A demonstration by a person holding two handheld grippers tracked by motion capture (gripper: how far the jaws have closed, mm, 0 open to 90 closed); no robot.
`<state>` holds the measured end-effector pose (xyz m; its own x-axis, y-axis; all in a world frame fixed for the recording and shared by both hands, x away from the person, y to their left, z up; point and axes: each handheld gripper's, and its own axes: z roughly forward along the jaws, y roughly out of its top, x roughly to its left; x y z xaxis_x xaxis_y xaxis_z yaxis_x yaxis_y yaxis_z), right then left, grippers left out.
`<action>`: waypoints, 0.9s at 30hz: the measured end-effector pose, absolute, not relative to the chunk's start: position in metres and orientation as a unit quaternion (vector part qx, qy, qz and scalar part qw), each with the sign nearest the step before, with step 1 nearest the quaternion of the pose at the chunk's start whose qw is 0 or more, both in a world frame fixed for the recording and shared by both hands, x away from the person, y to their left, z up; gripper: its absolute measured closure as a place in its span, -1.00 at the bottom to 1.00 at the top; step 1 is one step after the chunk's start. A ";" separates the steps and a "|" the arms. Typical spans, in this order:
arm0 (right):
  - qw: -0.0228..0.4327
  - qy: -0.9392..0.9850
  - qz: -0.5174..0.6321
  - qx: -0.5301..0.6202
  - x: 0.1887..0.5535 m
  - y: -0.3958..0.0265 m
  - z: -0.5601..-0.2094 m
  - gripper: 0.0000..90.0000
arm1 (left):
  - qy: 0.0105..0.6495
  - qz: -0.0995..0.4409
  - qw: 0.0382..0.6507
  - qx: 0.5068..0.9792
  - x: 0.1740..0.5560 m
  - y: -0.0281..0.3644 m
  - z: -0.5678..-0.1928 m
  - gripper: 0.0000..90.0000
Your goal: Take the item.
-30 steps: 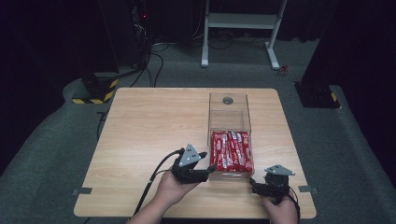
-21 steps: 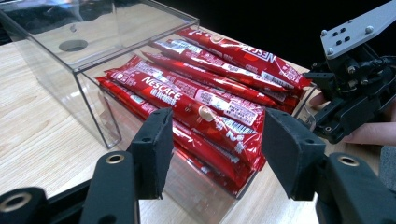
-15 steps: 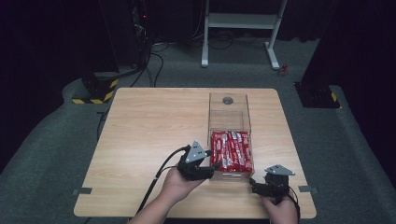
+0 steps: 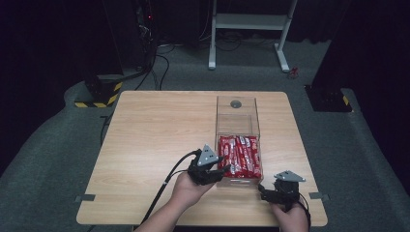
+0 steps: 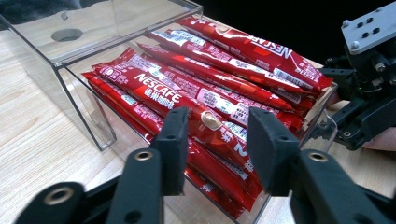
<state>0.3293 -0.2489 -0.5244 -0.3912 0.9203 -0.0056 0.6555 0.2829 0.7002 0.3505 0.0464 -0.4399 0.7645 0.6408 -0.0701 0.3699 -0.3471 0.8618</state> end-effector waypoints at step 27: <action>0.211 0.773 0.314 0.510 0.329 -0.249 -0.524 -0.76 | 0.336 0.123 0.494 0.792 0.347 0.047 -0.451 0.88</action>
